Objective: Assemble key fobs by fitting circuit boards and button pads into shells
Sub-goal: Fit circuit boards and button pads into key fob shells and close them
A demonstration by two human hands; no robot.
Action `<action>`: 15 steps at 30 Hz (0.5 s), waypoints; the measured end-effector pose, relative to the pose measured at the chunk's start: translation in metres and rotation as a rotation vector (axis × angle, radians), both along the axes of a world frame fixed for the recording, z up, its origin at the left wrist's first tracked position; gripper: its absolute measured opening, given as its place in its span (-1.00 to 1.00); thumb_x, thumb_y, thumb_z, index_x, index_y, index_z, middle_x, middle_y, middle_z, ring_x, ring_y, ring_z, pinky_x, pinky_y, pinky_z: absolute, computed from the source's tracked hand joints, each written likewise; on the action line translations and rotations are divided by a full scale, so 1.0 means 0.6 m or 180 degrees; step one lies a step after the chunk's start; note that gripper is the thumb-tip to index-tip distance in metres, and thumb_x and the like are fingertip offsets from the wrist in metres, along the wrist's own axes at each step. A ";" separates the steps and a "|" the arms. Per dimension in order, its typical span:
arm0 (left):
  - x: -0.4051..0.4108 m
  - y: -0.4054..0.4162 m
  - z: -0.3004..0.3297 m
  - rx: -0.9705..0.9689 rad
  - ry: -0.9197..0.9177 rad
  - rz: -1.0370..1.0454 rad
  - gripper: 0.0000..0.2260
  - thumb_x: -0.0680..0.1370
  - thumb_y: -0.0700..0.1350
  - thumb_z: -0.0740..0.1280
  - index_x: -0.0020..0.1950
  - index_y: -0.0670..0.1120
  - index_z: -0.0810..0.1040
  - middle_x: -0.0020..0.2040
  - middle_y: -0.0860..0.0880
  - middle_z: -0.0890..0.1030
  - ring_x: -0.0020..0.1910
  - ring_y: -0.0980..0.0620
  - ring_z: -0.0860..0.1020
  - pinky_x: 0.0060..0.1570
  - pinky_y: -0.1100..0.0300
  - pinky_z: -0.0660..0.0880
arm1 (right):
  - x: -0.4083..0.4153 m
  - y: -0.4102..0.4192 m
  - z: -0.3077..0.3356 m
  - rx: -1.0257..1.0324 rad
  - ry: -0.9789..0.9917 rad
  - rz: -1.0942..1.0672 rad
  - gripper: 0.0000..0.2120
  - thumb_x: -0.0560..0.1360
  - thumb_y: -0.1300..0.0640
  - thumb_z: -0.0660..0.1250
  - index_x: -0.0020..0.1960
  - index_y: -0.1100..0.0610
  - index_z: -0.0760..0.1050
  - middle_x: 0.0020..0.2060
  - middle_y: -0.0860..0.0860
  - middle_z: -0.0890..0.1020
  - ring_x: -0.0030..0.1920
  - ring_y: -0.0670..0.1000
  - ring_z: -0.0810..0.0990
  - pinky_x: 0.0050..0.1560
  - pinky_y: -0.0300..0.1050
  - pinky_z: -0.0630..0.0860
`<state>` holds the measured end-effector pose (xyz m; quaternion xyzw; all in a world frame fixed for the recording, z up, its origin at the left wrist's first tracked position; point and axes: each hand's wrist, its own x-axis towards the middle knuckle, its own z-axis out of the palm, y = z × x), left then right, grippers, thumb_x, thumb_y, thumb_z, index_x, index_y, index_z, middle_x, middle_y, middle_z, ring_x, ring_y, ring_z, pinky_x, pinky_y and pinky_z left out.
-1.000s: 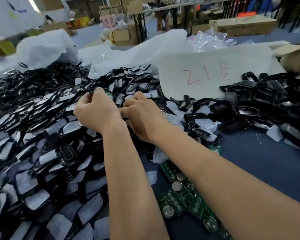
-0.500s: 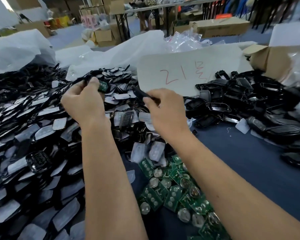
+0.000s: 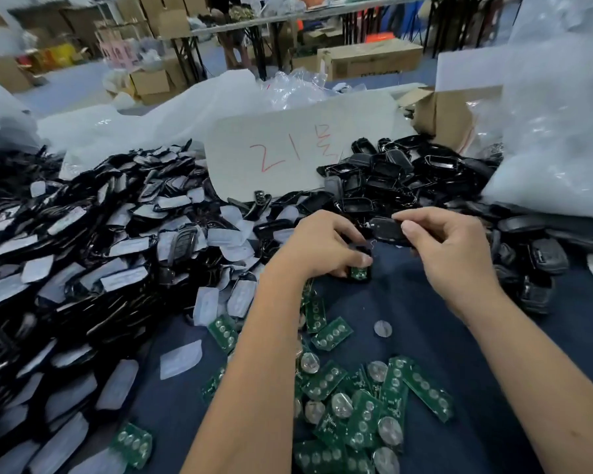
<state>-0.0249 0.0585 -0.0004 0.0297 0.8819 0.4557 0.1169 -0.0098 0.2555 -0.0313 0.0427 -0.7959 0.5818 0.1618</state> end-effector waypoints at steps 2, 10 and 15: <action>0.000 -0.014 0.005 -0.0266 0.0193 -0.0004 -0.67 0.39 -0.13 0.65 0.11 0.01 0.69 -0.17 0.05 0.71 -0.36 0.15 0.62 -0.22 0.18 0.61 | 0.002 0.005 -0.004 0.0398 0.0045 0.0152 -0.78 0.62 0.21 0.39 0.00 -0.09 0.71 -0.19 -0.15 0.72 -0.12 -0.08 0.67 -0.08 -0.11 0.59; 0.003 -0.015 0.007 0.0501 0.0643 -0.0272 -0.92 0.51 -0.21 0.54 -0.05 -0.05 0.73 -0.27 -0.04 0.71 -0.29 0.11 0.64 -0.24 0.28 0.53 | 0.011 -0.010 0.001 0.0547 0.0186 0.0667 -0.78 0.61 0.25 0.39 0.07 -0.04 0.70 -0.07 -0.18 0.73 0.02 -0.13 0.66 0.10 -0.07 0.57; 0.004 -0.006 -0.002 0.1189 0.0356 -0.0072 -0.94 0.53 -0.31 0.50 -0.02 -0.26 0.67 -0.16 -0.28 0.69 -0.25 -0.05 0.68 -0.18 0.21 0.62 | 0.007 -0.022 -0.003 -0.1148 -0.0194 0.0357 -0.81 0.60 0.27 0.42 0.18 0.08 0.61 -0.17 0.04 0.73 -0.16 -0.03 0.66 -0.10 0.03 0.61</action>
